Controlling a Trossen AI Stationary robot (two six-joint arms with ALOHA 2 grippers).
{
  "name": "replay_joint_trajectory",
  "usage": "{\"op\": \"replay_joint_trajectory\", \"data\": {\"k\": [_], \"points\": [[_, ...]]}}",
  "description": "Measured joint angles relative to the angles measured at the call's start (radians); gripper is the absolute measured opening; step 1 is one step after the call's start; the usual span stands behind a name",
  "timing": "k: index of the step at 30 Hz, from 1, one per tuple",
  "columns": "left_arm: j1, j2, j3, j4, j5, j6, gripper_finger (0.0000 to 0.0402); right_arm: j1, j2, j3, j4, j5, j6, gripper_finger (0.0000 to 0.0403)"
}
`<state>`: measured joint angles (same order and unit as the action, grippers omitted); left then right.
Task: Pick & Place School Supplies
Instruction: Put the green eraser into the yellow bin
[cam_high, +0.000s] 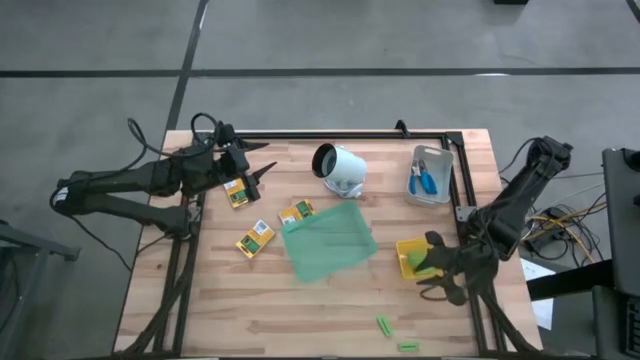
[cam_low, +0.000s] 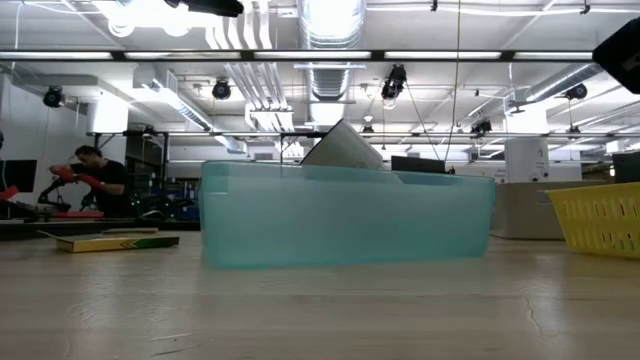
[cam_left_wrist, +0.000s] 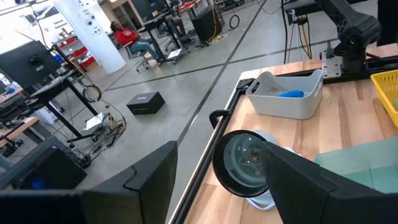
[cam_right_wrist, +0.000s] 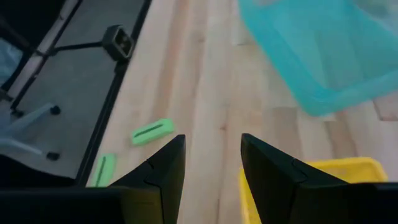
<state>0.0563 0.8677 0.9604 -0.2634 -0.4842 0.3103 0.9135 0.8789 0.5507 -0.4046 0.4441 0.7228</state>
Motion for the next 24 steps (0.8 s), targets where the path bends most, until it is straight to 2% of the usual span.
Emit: {"op": "replay_joint_trajectory", "data": {"k": [9, 16, 24], "points": [[0.000, 0.000, 0.000, 0.000, 0.000, 0.000, 0.0236, 0.151, 0.142, -0.001, 0.116, 0.072, -0.001, 0.0148], [0.000, 0.000, 0.000, 0.000, 0.000, 0.000, 0.0236, 0.288, 0.276, -0.001, 0.235, 0.268, 0.034, 0.0148], [0.000, 0.000, 0.000, 0.000, 0.000, 0.000, 0.0236, 0.320, 0.432, 0.001, 0.373, 0.283, 0.136, 0.0148]]}}
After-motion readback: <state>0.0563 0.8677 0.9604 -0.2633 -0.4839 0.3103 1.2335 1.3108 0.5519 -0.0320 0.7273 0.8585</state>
